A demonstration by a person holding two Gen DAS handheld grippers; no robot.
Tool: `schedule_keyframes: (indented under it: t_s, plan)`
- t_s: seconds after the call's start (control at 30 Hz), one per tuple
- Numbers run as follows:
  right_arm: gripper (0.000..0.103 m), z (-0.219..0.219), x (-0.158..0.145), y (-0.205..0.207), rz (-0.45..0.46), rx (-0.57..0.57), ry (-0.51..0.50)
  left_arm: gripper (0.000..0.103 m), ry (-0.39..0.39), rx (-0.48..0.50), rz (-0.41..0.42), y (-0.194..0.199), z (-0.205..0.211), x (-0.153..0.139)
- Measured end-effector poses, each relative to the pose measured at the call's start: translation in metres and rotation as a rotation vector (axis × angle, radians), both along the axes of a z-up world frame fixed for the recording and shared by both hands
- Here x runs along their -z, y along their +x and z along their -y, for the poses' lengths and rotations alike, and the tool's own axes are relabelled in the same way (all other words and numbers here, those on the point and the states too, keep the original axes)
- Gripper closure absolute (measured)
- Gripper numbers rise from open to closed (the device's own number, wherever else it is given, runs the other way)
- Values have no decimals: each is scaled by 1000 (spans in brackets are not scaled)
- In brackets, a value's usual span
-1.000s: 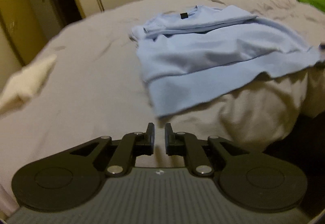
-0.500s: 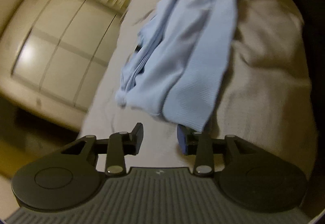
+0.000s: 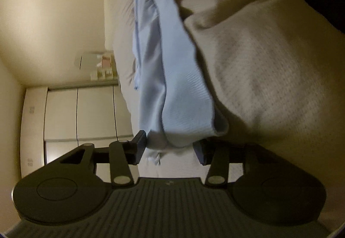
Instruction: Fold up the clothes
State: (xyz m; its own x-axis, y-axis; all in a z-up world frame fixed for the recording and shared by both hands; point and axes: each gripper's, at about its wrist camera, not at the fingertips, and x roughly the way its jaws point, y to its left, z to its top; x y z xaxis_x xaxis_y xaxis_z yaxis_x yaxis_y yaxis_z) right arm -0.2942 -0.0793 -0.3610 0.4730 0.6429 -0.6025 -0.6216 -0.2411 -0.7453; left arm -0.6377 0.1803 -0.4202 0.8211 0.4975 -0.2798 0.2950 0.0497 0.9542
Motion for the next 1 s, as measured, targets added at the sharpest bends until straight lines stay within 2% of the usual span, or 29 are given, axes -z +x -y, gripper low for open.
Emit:
schedule_keyframes:
  t_s: [0.1,0.17,0.23,0.27,0.3,0.37,0.4,0.47,0.5,0.57,0.67,0.87,1.0]
  plan:
    - [45,-6,16,-8,70,-94,-1,68,39,46,-24,1,-7,9]
    - [45,-6,29,-18,153,-201,16,83,34,47,-46,2,-11,10]
    - [47,-7,37,-24,216,-285,36,86,14,34,-54,6,-12,8]
    - [53,-9,40,-25,237,-316,39,87,2,26,-56,9,-12,6]
    - [64,-12,42,-24,236,-326,33,87,-10,18,-59,11,-12,5]
    - [80,-19,43,-19,211,-325,17,89,-33,2,-63,17,-13,2]
    - [82,-23,42,-16,189,-317,9,91,-45,-6,-66,20,-13,0]
    - [85,-28,34,-13,138,-297,5,93,-69,-22,-70,25,-13,-3]
    - [88,-30,29,-13,112,-282,2,93,-106,-45,-63,28,-13,-9]
    - [90,-34,16,-13,62,-252,0,93,-194,-98,-20,33,-11,-30]
    - [93,-29,-8,-13,19,-212,42,94,-274,-156,48,35,-6,-57]
    - [95,-20,-59,-26,-19,-145,200,94,-362,-217,153,35,11,-98]
    - [95,-2,-81,-40,-5,-158,210,93,-402,-243,212,16,31,-118]
